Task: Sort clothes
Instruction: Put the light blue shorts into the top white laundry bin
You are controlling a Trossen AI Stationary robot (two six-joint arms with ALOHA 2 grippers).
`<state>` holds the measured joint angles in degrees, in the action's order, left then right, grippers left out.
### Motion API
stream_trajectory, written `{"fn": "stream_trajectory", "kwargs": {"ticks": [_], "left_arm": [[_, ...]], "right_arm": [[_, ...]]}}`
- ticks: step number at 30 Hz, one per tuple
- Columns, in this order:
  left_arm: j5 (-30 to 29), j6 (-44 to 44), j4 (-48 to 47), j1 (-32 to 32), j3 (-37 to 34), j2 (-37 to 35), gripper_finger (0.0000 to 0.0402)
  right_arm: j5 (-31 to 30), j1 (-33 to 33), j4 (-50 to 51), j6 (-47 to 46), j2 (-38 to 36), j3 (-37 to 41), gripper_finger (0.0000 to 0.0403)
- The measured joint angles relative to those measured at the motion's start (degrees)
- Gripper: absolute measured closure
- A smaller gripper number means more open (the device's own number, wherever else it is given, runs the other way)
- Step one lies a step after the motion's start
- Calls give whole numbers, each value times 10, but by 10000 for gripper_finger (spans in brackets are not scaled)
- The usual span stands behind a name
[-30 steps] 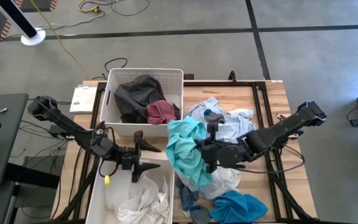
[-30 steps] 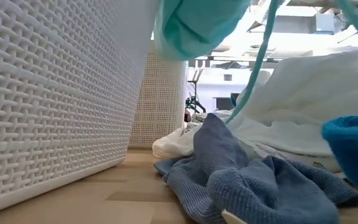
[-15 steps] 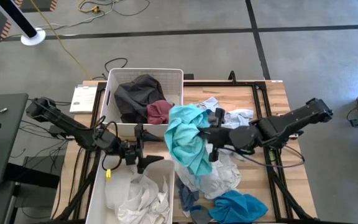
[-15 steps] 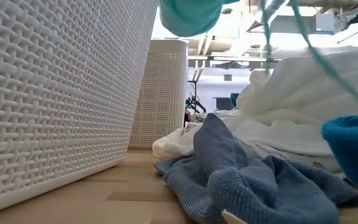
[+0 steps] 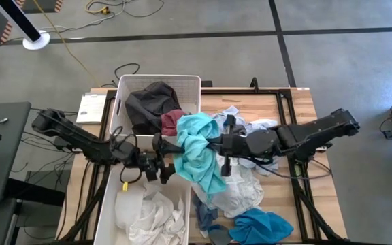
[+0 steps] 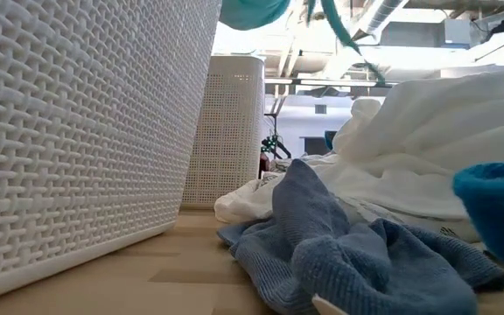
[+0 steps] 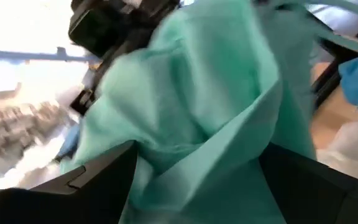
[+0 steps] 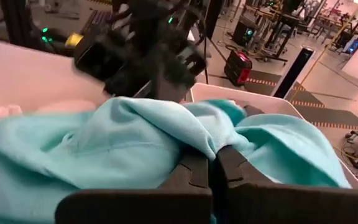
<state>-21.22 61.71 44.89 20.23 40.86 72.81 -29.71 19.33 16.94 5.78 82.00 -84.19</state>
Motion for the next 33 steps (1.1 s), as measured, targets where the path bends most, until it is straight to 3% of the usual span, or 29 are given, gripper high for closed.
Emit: {"fn": "stream_trajectory", "kwargs": {"ticks": [6,12,25,29,33], "left_arm": [[-90,113,127,0,34,98,58],[-107,190,176,3,85,166,51],[-135,236,193,9,130,185,56],[-155,223,193,17,131,185,94],[-178,235,184,27,132,185,185]], "right_arm": [[0,0,2,-8,35,-43,403],[12,-3,14,-45,51,-53,403],[17,8,34,-112,51,-55,403],[36,8,42,-137,52,-54,401],[43,9,62,-151,53,-53,388]]}}
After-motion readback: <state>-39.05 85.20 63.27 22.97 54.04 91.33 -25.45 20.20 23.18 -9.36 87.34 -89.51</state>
